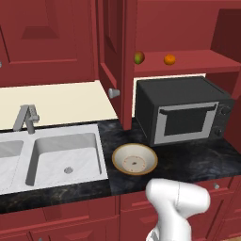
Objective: Open the cabinet. Pick the mango and tangerine from the cabinet and place them into the bowl. Then close the cabinet.
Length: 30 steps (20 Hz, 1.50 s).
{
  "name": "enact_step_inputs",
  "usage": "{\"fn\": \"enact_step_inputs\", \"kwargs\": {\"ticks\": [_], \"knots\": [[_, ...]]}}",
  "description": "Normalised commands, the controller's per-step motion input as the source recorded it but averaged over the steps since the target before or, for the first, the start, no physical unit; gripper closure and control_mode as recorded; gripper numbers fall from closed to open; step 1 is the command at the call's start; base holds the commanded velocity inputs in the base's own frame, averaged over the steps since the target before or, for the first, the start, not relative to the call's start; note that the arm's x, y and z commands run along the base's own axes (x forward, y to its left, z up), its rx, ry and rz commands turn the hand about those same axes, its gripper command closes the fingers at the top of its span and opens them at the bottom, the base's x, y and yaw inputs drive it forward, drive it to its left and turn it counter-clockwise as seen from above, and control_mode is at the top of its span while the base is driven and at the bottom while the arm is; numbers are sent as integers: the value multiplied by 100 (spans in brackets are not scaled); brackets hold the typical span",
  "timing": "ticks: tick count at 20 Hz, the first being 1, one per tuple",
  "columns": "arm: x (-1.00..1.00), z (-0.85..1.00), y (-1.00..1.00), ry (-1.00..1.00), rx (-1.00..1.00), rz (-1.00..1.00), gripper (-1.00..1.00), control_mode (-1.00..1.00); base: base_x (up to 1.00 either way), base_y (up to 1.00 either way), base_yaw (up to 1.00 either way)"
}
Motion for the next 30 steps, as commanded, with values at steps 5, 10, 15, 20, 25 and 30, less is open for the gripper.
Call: {"fn": "enact_step_inputs", "kwargs": {"ticks": [5, 10, 15, 20, 25, 30], "knots": [[14, 2, 100, 0, -18, -14, -100, -100, 0, 0, 0], [49, 5, 94, -1, -18, -14, -100, -100, 0, 0, 0], [85, 6, 57, -5, -13, -32, -100, -100, 0, 0, 0], [100, 0, 38, 0, -9, -43, -100, -100, 0, 0, 0], [100, 0, 9, 0, -5, -49, -100, -100, 0, 0, 0], [100, 0, -9, 6, 2, -17, -100, -100, 0, 0, 0]]}}
